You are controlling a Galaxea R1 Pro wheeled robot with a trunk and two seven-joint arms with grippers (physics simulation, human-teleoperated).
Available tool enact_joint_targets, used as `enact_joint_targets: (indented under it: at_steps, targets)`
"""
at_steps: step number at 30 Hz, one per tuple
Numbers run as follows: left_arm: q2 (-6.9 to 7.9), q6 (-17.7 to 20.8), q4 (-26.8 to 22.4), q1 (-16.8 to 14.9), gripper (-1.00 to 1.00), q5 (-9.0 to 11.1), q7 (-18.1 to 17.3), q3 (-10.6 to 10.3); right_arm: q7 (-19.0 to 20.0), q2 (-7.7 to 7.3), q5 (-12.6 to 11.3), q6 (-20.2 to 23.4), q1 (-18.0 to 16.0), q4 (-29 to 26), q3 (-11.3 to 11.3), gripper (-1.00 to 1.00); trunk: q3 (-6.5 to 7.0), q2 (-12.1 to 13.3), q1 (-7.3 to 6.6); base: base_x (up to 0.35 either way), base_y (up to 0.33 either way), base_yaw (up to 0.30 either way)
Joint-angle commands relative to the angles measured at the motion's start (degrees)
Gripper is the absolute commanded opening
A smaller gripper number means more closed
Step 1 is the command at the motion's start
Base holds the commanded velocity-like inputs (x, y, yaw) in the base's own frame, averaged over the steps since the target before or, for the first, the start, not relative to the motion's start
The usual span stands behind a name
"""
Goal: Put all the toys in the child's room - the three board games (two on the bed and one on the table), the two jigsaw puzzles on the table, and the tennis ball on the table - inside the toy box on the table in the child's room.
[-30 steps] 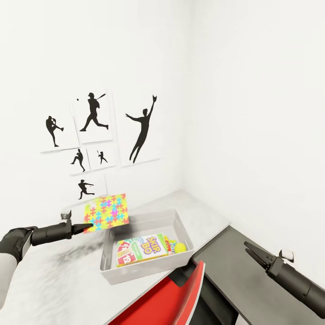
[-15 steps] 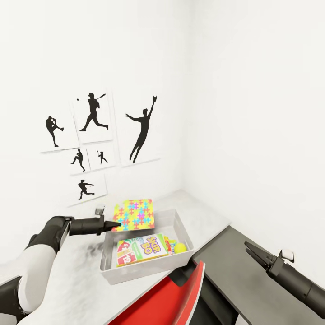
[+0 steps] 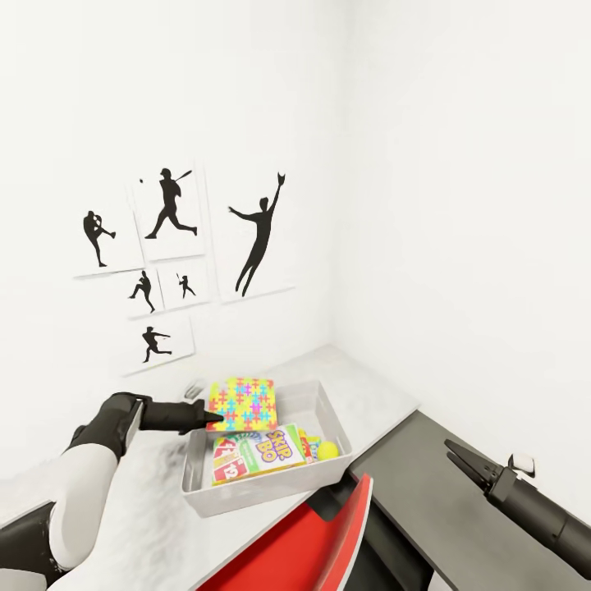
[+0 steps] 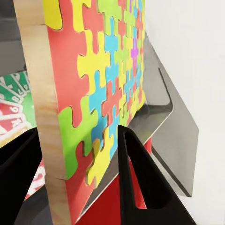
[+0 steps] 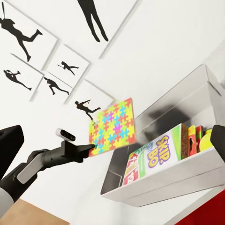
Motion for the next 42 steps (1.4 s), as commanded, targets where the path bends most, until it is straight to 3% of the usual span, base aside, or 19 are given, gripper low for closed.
enact_joint_targets:
  at_steps: [1,11,32,42]
  targets:
    - [-0.18,0.4,0.0,0.0,-1.0,-0.5,0.0,0.4,0.0,-0.01,-0.2,0.3,0.0,0.0,0.0,1.0,-0.05,0.0,0.02,0.0,0.0,0.0]
    - [-2.48,0.4,0.0,0.0,-1.0,-0.5,2.7,0.4,0.0,-0.03,-0.2,0.7,0.0,0.0,-0.6,1.0,-0.83,0.0,0.02,0.0,0.0,0.0]
    - [-3.14,0.3,0.0,0.0,-1.0,-1.2,2.9,0.4,0.0,-0.01,-0.1,0.7,0.0,0.0,-0.8,1.0,-2.79,0.0,0.02,0.0,0.0,0.0]
    - [-5.11,0.3,0.0,0.0,-1.0,-1.3,2.9,0.4,0.0,-0.03,-0.1,0.8,0.0,0.0,-0.8,1.0,-3.73,0.0,0.02,0.0,0.0,0.0]
